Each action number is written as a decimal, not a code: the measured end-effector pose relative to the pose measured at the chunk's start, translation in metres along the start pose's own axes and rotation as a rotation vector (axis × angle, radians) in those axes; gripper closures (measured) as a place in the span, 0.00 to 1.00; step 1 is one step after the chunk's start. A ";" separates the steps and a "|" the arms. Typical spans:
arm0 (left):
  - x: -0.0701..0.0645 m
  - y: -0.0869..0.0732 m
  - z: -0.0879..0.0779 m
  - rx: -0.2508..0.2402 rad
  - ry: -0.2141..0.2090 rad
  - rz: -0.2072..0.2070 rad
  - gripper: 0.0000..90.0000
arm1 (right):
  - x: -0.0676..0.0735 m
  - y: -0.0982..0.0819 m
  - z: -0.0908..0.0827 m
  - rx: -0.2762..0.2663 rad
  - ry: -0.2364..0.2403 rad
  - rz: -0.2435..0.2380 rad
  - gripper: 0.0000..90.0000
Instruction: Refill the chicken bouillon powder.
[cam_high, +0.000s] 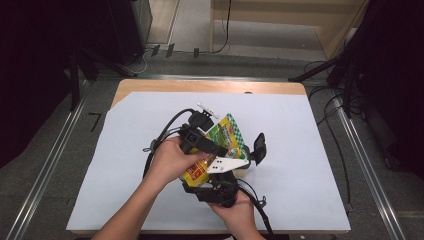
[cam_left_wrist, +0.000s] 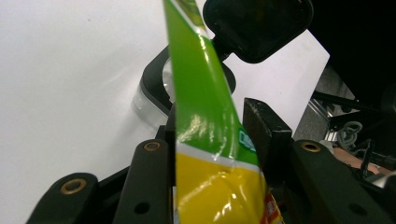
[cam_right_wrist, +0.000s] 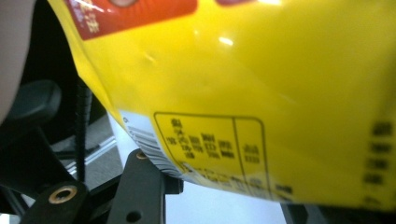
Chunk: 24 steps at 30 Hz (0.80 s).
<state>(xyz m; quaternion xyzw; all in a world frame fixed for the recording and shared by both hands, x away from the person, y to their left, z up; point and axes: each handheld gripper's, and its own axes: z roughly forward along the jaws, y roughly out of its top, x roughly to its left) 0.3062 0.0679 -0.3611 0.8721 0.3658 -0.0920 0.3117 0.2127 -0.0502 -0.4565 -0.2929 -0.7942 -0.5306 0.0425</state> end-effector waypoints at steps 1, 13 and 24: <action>0.000 0.000 -0.001 0.001 -0.003 0.000 0.71 | 0.000 0.000 0.000 -0.001 0.004 0.004 0.71; -0.005 0.000 0.004 0.045 0.066 0.011 0.82 | 0.002 -0.001 0.003 0.020 -0.006 -0.005 0.69; -0.007 0.001 0.006 0.050 0.098 -0.028 0.85 | 0.012 -0.001 0.009 0.043 -0.082 -0.056 0.61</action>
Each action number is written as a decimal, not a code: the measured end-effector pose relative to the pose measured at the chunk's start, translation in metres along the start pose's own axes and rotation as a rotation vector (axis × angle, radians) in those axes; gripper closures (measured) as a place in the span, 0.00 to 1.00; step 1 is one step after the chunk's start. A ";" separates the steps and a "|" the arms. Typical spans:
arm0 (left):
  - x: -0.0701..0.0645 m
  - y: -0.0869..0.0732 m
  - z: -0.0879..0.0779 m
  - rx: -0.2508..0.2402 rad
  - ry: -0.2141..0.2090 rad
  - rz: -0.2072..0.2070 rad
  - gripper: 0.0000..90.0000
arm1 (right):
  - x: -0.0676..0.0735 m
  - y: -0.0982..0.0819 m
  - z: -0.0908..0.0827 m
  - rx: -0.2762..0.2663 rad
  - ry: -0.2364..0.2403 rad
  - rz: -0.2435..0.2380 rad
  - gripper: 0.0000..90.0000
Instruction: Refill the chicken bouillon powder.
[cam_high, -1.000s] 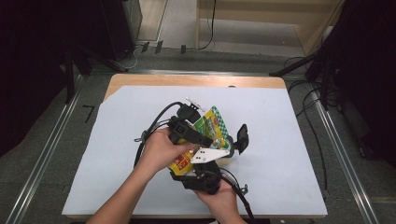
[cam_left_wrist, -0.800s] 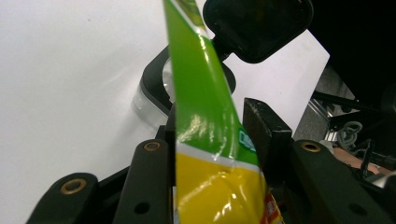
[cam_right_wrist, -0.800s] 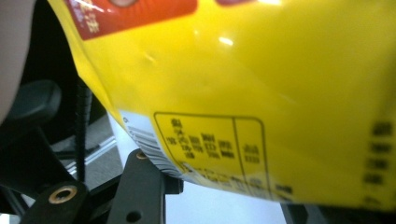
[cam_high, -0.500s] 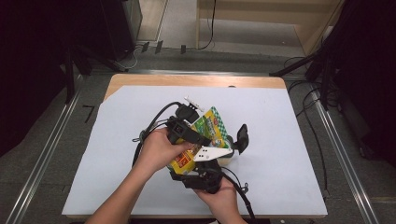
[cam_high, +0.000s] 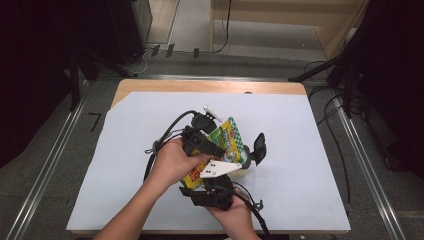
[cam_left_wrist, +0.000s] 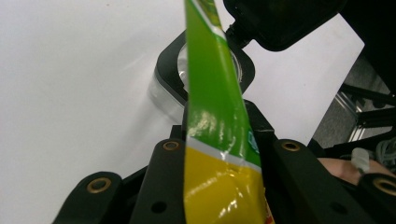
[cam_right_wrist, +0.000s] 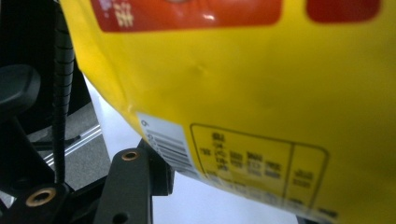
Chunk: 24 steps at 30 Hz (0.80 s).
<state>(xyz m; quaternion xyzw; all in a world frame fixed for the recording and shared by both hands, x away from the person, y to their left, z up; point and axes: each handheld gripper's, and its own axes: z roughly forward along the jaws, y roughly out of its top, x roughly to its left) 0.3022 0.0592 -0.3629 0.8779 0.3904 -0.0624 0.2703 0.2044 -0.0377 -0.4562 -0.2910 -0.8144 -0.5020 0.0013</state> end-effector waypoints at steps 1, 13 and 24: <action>0.001 0.000 0.000 -0.001 -0.004 -0.010 0.85 | 0.000 0.000 0.000 0.000 -0.008 -0.001 0.62; 0.003 0.000 -0.002 -0.024 -0.050 -0.010 0.77 | -0.007 0.001 -0.005 -0.016 0.010 0.047 0.70; 0.007 -0.003 -0.006 -0.014 -0.049 -0.013 0.75 | -0.013 0.000 -0.008 -0.043 0.039 0.080 0.70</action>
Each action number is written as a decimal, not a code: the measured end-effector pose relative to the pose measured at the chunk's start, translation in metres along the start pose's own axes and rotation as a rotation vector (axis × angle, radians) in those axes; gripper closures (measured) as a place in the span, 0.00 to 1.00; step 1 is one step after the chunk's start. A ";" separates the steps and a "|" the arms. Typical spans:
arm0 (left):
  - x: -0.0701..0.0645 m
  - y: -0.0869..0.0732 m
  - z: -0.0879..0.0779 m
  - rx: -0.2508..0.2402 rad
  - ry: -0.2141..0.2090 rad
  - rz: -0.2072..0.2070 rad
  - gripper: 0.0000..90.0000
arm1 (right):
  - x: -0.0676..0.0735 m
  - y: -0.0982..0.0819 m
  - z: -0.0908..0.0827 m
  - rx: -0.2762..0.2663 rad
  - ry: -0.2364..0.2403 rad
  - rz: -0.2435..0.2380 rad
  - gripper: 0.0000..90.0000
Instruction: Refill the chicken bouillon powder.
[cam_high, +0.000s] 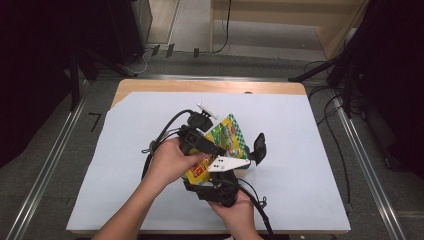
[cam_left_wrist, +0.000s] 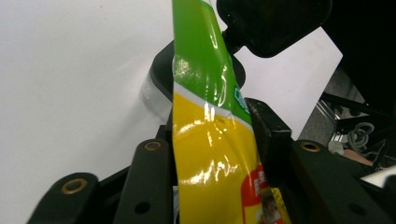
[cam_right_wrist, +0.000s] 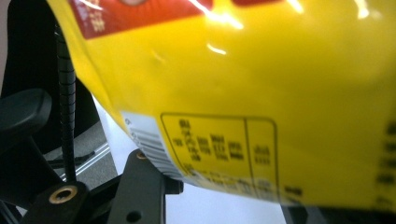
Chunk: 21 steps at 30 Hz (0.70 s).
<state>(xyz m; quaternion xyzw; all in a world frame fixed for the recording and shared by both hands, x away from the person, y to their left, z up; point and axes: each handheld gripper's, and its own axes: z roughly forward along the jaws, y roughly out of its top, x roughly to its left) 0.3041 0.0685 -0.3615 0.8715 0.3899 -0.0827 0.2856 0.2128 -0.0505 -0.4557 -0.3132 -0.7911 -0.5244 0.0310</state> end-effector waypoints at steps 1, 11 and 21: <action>0.000 0.000 0.000 0.004 0.002 -0.002 0.76 | 0.000 0.000 0.000 0.002 -0.004 -0.008 0.70; -0.008 0.002 0.001 0.012 0.061 0.002 0.83 | 0.009 0.001 0.006 0.049 -0.043 -0.083 0.64; -0.006 0.022 0.000 0.080 0.016 -0.007 0.89 | 0.012 0.008 0.005 0.037 -0.039 -0.093 0.69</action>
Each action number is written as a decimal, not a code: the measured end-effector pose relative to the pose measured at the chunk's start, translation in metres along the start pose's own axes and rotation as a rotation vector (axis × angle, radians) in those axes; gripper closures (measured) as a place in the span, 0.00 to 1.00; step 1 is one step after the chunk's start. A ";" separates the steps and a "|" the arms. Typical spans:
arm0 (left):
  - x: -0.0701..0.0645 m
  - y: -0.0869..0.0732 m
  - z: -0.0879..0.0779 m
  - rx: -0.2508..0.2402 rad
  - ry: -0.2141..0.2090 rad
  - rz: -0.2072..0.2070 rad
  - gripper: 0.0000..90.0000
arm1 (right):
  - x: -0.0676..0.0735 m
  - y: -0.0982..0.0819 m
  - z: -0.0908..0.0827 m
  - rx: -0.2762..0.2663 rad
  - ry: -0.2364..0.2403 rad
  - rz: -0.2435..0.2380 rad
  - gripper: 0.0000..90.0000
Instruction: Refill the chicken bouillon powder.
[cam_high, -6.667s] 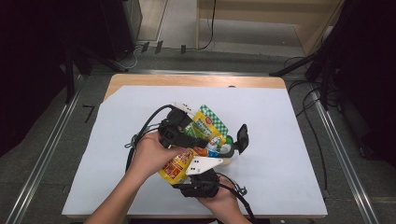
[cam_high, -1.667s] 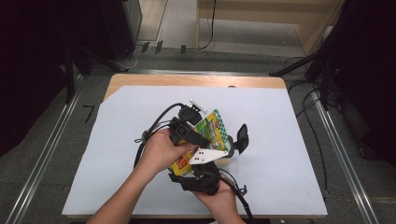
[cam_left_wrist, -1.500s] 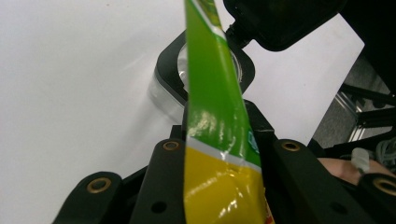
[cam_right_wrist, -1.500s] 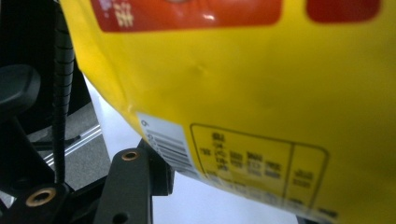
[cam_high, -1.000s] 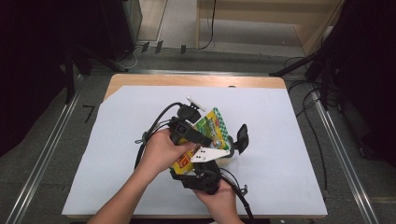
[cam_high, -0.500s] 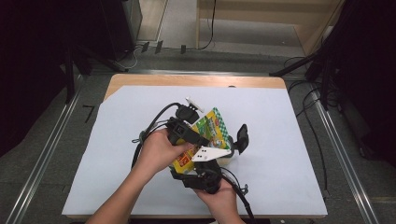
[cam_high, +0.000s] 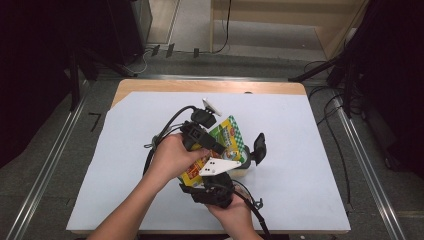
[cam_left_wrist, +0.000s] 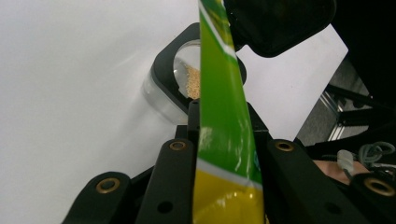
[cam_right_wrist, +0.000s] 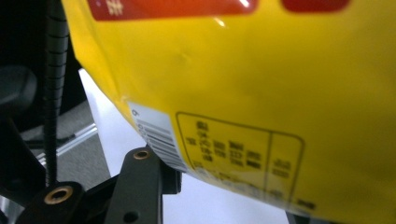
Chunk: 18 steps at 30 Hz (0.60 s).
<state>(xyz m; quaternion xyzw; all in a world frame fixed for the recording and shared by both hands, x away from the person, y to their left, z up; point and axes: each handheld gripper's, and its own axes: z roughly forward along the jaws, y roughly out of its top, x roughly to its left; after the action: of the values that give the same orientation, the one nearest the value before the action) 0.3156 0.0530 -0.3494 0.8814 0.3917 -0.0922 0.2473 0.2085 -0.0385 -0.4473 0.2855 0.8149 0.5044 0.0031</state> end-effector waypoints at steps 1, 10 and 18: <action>-0.001 0.004 0.000 0.018 0.003 0.009 0.90 | -0.001 0.001 -0.001 -0.008 0.008 0.010 0.69; -0.003 0.020 0.006 0.109 0.021 -0.010 0.91 | -0.009 0.002 -0.005 -0.052 0.080 0.069 0.70; -0.004 0.027 0.003 0.141 0.064 -0.025 0.92 | -0.005 0.009 -0.003 -0.046 0.049 0.037 0.62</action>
<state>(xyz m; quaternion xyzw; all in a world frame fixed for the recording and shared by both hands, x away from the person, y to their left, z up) 0.3332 0.0335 -0.3406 0.8943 0.4027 -0.0947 0.1707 0.2161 -0.0399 -0.4397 0.2878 0.7975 0.5300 -0.0197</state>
